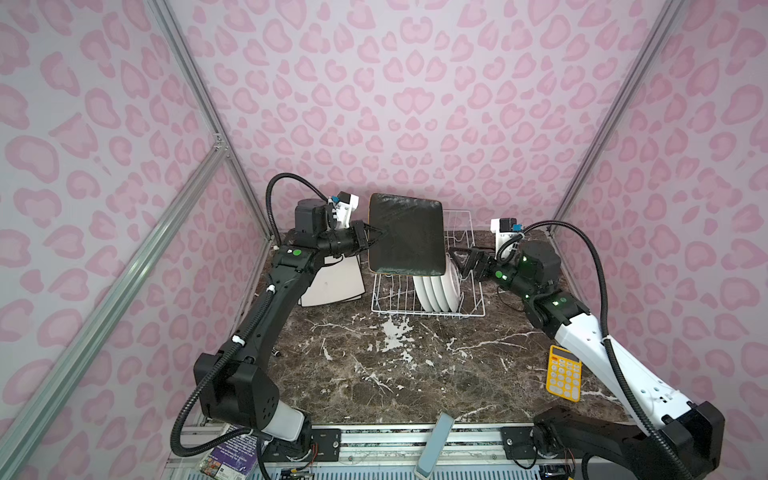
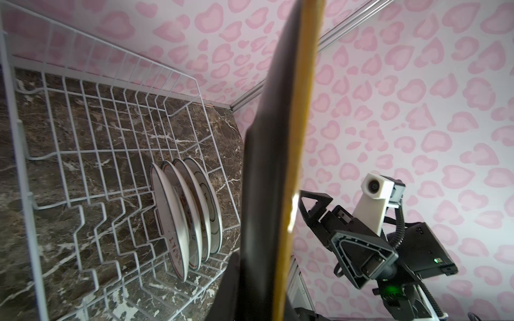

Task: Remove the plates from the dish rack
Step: 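Carry the dark plate toward the white plate stack with left while right releases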

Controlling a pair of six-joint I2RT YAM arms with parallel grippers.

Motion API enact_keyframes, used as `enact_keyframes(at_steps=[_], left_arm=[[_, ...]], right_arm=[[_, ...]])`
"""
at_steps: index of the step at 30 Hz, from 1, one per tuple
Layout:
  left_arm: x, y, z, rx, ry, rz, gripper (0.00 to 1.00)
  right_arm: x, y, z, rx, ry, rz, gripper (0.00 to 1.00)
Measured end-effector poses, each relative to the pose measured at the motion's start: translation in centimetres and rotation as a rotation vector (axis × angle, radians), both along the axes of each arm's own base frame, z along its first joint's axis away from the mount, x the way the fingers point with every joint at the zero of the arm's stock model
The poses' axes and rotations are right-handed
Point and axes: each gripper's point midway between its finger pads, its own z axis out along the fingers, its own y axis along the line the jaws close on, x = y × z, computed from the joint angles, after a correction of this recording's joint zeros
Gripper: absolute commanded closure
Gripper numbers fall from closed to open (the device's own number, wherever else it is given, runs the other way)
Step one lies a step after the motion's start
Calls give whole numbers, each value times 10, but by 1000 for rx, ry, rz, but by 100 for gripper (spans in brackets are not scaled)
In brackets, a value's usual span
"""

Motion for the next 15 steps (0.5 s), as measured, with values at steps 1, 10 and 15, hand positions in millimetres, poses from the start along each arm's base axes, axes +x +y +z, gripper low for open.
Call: enact_keyframes(at_steps=[1,10,15], left_arm=[[1,4,0,3,3,11,96],[7,53,5,43,-15,118,96],[11,89,5,68,-12,196,96]], right_arm=[[-2,2,-2,-23,-12,5,1],[-25,40,-13,-205,-120,119,1],[-37,66,-30,-307,-147,191,1]])
